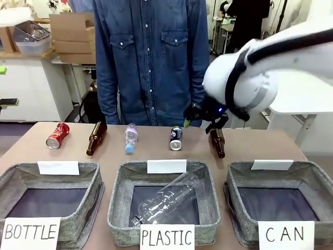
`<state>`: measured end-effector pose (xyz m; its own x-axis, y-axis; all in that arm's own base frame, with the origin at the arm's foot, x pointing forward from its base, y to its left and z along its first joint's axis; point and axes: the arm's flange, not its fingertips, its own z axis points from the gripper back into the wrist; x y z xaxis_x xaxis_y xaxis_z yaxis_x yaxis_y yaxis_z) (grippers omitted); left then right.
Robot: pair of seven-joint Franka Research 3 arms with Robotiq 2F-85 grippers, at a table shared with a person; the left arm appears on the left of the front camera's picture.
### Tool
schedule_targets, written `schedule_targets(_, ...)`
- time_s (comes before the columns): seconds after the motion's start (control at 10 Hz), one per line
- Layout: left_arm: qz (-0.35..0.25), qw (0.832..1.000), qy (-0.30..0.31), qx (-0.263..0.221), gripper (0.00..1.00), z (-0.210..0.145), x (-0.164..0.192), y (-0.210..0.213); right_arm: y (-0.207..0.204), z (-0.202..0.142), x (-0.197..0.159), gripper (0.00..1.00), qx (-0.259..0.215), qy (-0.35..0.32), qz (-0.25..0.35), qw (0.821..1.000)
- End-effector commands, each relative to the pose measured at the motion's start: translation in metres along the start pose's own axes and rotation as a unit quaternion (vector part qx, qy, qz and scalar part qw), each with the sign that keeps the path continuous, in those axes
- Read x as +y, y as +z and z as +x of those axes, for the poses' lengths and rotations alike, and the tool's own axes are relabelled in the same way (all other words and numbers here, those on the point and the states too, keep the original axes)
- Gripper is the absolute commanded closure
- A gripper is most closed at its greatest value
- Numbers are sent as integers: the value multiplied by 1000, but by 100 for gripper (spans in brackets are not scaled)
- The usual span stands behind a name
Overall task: Sort the can waste into the basket.
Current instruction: Pick up the can waste from the table and place it in the right Fabric basket.
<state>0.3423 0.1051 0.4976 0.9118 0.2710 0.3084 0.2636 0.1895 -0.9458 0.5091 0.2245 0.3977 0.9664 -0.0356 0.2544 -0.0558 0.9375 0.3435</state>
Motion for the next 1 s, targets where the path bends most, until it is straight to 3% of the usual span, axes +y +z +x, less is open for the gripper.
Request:
schedule_targets(0.0,-9,1000,-9,0,0,0,-1,0,-40,42,37,0,20,-16,-71,997)
schedule_targets(0.4,-9,1000,-9,0,0,0,-1,0,-101,66,57,0,35,-46,-74,996)
schedule_targets(0.6,-9,1000,-9,0,0,0,-1,0,-127,68,63,0,35,-44,-105,993)
schedule_targets(0.9,-9,1000,-9,0,0,0,-1,0,-142,67,68,0,34,-39,-114,992)
